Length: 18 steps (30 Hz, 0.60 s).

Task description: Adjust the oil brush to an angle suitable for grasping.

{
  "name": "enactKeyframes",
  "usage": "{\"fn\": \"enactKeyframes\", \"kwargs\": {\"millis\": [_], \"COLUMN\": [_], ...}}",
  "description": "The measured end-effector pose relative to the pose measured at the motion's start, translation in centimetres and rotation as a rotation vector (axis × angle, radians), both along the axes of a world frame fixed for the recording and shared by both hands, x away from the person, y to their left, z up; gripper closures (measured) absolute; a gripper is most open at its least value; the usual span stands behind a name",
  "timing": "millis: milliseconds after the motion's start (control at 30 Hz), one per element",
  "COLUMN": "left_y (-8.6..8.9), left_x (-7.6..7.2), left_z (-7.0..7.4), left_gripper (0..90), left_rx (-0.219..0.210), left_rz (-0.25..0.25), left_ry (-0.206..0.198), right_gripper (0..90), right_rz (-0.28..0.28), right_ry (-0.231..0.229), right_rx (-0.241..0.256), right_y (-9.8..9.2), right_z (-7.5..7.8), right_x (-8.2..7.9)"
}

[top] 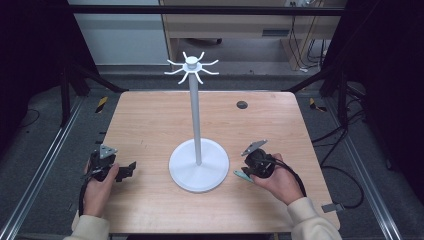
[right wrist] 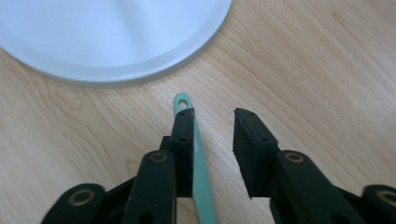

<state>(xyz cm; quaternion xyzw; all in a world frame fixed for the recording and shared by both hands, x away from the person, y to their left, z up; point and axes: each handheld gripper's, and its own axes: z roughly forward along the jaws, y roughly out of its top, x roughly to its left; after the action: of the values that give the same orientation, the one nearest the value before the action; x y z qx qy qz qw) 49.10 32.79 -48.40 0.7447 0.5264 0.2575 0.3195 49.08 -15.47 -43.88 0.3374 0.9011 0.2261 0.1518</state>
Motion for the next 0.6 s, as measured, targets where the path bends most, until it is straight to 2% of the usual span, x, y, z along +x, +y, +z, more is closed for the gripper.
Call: {"fn": "enactKeyframes", "kwargs": {"millis": [133, 267, 300, 467, 600], "left_y": [0.1, 0.0, 0.0, 0.0, 0.0], "left_x": [0.1, 0.1, 0.1, 0.1, 0.1], "left_z": [0.0, -0.1, 0.0, 0.0, -0.1], "left_gripper": [3.9, 3.9, 3.9, 3.9, 3.9], "left_rx": [0.000, 0.000, -0.001, 0.001, 0.001], "left_rz": [0.001, -0.002, -0.002, -0.003, -0.003], "left_ry": [-0.001, -0.001, -0.005, -0.007, -0.003], "right_gripper": [58.4, 50.4, 48.1, 53.4, 57.4], "right_rz": [0.019, 0.033, 0.041, 0.053, 0.089], "right_ry": [0.041, 0.085, 0.107, 0.135, 0.155], "right_rx": [-0.032, -0.056, -0.075, -0.108, -0.139], "right_y": [0.1, 0.1, 0.2, 0.4, 0.6], "right_z": [0.5, 0.3, 0.1, -0.4, -0.9], "right_x": [0.1, 0.4, 0.6, 0.8, 1.0]}}
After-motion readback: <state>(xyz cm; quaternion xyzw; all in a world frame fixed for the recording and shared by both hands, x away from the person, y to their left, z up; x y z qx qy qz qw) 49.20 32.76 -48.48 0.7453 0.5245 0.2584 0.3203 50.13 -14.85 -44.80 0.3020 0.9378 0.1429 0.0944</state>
